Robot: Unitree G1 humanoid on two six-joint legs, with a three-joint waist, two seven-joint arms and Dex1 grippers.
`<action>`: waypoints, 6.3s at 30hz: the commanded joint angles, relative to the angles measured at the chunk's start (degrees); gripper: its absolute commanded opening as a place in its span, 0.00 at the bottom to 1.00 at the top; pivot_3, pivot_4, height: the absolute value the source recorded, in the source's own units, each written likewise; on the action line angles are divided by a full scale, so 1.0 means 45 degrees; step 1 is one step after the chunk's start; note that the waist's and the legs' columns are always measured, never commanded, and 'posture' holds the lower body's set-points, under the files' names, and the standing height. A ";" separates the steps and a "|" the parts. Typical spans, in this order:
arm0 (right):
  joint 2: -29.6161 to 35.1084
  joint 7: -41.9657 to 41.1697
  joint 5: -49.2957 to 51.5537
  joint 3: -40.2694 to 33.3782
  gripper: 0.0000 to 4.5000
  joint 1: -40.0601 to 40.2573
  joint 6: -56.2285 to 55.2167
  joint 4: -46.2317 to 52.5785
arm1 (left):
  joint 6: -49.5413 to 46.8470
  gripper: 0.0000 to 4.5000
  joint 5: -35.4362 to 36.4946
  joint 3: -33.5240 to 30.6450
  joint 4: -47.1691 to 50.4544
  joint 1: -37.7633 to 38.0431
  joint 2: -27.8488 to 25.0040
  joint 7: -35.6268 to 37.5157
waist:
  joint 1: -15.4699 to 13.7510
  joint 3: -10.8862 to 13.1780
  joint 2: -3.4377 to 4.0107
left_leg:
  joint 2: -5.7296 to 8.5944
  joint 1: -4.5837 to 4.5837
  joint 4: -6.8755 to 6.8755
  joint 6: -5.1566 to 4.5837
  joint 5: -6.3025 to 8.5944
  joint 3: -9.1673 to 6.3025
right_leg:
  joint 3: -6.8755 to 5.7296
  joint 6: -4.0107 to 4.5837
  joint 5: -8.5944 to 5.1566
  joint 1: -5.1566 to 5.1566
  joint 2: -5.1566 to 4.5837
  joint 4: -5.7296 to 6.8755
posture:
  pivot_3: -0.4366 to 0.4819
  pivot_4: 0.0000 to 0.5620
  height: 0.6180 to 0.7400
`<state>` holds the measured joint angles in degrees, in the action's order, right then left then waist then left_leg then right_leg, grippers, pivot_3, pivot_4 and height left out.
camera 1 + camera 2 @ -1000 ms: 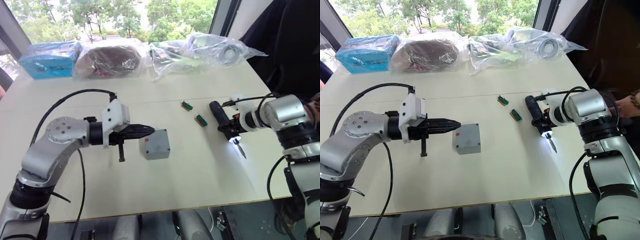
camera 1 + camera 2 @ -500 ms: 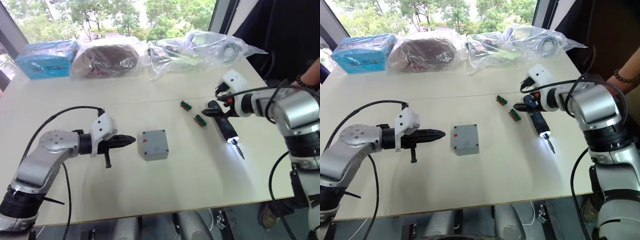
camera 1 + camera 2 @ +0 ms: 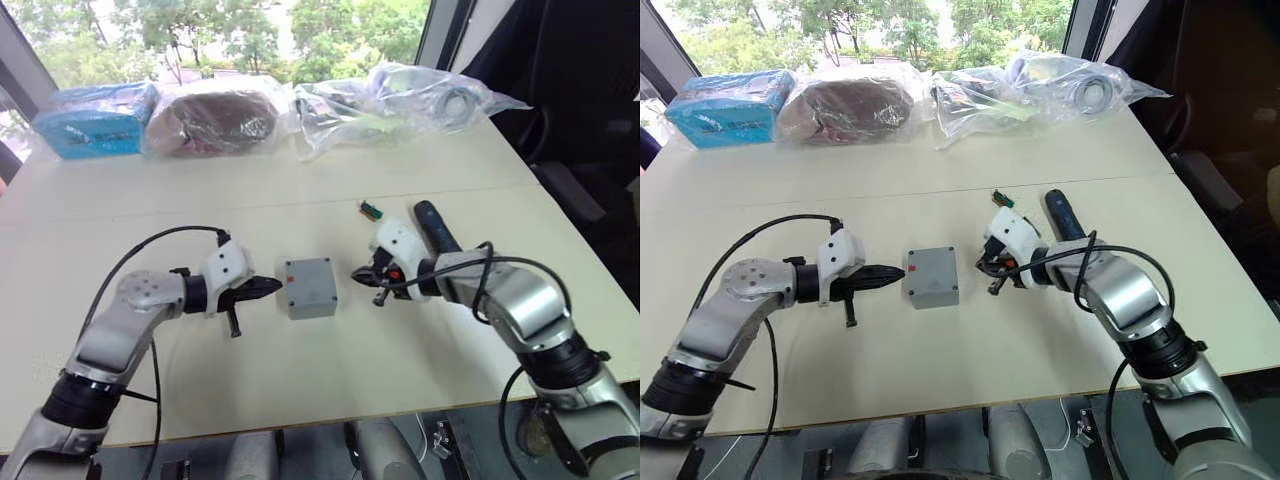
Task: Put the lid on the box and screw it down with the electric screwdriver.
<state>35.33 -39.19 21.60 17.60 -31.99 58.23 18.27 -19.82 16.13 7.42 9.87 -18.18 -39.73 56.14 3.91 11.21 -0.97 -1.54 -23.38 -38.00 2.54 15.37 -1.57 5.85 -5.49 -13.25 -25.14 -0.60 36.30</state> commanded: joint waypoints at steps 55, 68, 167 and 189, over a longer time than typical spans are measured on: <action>-0.0755 -0.2745 -0.1604 0.0175 0.02 0.0191 -0.3878 -0.0944 | 0.2142 0.00 -0.1416 0.0578 -0.2423 -0.1608 0.0360 0.1576 | -0.0011 -0.0005 -0.0008 | 0.0001 0.0019 -0.0021 0.0001 -0.0001 -0.0015 | -0.0010 -0.0014 0.0002 0.0002 0.0006 0.0087 | 0.48 0.27 1.00; -0.1039 -0.0140 -0.2028 -0.2454 0.02 -0.0529 -0.3929 -0.1838 | 0.0311 0.00 0.0025 -0.0822 -0.0164 -0.1236 -0.0528 0.1685 | -0.0005 -0.0003 -0.0011 | 0.0005 0.0022 -0.0033 0.0003 -0.0002 -0.0017 | -0.0008 -0.0016 -0.0003 -0.0014 0.0004 0.0143 | 0.48 0.27 1.00; -0.3185 -0.0164 -0.3596 -0.4335 0.01 -0.7375 -0.8704 -1.5150 | -0.2138 0.00 0.1433 -0.1331 0.2362 -0.2183 -0.0212 -0.0330 | 0.0407 0.0001 -0.0006 | 0.0012 0.0046 -0.0014 0.0011 -0.0007 -0.0026 | -0.0001 -0.0014 -0.0002 -0.0013 0.0007 0.0182 | 0.48 0.27 1.00; -0.2243 -0.1060 0.0178 -0.1707 0.01 -0.2654 0.1674 0.0265 | -0.1730 0.00 0.1480 -0.1712 0.2531 -0.0391 -0.1237 0.0405 | 0.0312 -0.0004 -0.0013 | 0.0010 0.0036 -0.0019 0.0011 -0.0007 -0.0033 | -0.0006 -0.0015 -0.0008 -0.0022 0.0007 0.0185 | 0.48 0.27 1.00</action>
<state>25.19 -44.76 21.63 9.93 -43.56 65.93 16.79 -28.09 21.98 1.06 18.79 -19.82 -44.95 58.38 5.32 11.19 -1.03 -1.50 -23.23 -38.09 2.59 15.34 -1.71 5.82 -5.55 -13.28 -25.25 -0.57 37.12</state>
